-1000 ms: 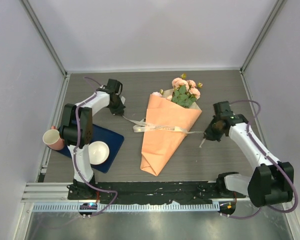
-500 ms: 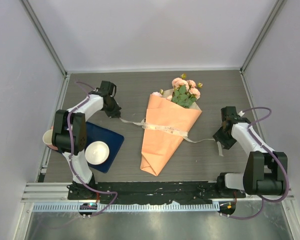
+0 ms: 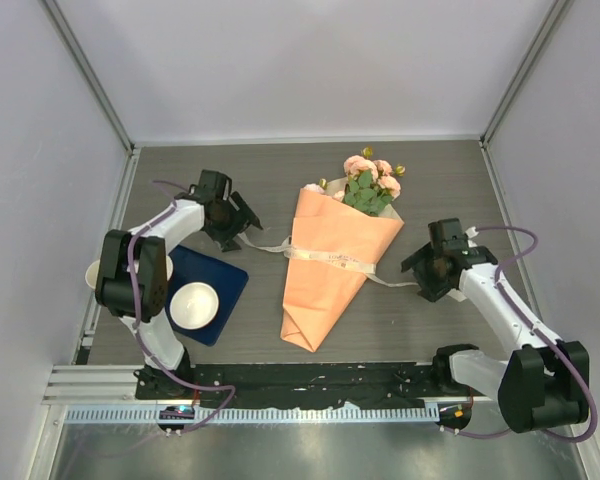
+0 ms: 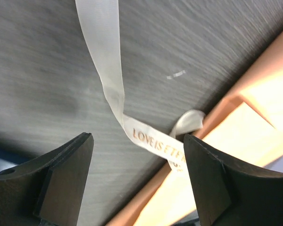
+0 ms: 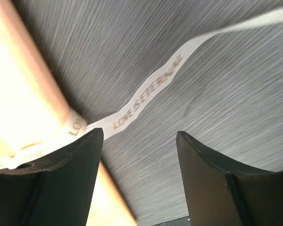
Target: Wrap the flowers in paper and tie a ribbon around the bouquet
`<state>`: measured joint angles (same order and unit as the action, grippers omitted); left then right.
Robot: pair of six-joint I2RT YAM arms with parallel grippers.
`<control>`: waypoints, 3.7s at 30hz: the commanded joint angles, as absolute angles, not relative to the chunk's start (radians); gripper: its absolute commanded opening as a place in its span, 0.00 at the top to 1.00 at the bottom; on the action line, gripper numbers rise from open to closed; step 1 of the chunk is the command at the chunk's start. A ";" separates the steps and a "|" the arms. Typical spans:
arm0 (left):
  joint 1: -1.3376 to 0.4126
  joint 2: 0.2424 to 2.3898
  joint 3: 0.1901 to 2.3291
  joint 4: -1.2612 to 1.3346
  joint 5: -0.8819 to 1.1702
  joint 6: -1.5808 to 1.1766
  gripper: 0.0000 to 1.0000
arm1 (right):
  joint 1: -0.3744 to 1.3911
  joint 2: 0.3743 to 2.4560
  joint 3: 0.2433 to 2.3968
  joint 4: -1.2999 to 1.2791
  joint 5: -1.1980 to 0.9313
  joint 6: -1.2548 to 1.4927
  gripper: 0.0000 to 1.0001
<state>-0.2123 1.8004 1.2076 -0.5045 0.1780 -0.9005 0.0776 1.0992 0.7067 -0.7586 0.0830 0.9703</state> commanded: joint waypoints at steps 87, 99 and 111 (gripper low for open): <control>0.228 1.824 1.430 -0.917 -0.491 -1.135 1.00 | -0.296 1.676 0.933 -0.755 0.785 1.158 1.00; 0.248 1.867 1.469 -0.897 -0.475 -1.144 1.00 | -0.449 1.756 0.940 -0.629 0.698 1.118 1.00; 0.287 1.914 1.529 -0.910 -0.462 -1.144 1.00 | -0.503 1.772 0.951 -0.614 0.690 1.127 1.00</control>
